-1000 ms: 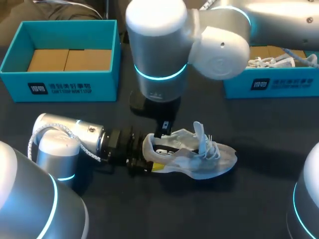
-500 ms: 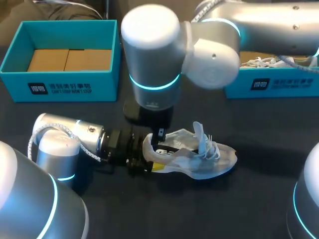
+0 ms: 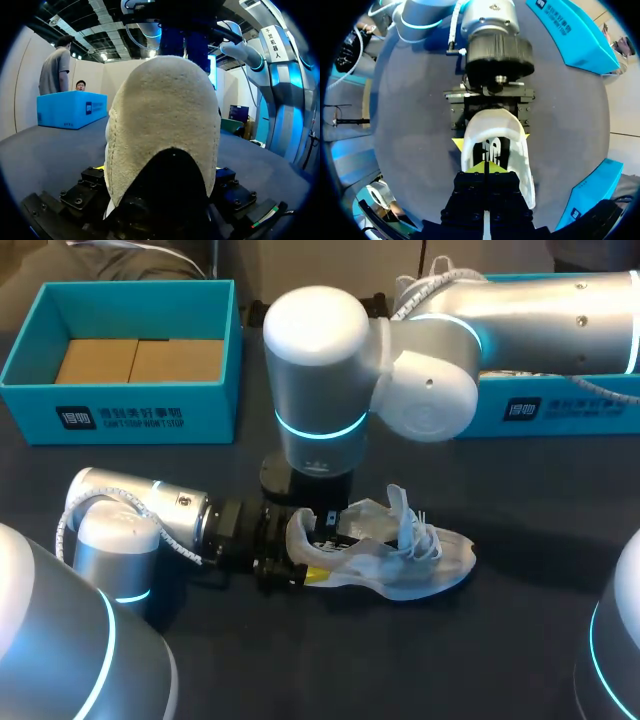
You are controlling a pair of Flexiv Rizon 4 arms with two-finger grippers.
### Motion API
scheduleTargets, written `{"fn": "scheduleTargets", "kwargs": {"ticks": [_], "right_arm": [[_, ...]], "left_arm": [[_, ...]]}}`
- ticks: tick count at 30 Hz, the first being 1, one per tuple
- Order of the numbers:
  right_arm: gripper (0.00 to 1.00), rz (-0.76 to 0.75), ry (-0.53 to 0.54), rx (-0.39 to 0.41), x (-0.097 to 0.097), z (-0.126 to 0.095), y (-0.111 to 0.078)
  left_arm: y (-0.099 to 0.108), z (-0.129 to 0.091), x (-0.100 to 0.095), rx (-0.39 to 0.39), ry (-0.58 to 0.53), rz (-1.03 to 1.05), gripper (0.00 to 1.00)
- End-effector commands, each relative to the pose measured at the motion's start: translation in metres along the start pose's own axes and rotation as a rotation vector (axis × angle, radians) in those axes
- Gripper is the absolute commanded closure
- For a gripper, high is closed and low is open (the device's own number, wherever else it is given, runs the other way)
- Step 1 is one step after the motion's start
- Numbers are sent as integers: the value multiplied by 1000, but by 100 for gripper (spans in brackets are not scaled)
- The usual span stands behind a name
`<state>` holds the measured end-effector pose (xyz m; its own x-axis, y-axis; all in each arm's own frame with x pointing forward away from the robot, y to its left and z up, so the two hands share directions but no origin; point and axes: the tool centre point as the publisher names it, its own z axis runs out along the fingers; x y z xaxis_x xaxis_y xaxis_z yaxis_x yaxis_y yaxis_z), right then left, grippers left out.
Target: Take the shoe out of the shoebox, open the shoe tongue, remove and reinsert the insole, then place the shoe into the shoebox
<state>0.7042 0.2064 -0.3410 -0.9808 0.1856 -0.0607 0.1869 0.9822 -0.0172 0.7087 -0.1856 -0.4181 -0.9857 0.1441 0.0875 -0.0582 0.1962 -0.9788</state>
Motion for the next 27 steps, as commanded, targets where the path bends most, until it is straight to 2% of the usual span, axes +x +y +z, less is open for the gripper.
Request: {"fn": "scheduleTargets", "kwargs": {"ticks": [1, 11, 27], "right_arm": [[100, -1, -2, -4, 1, 9, -4], [100, 8, 12, -6, -11, 29, -22], [100, 85, 28, -6, -25, 42, -61]], "left_arm": [[-1, 0, -1, -2, 0, -1, 100], [-1, 0, -1, -2, 0, -1, 100], [-1, 0, -1, -2, 0, -1, 100]]}}
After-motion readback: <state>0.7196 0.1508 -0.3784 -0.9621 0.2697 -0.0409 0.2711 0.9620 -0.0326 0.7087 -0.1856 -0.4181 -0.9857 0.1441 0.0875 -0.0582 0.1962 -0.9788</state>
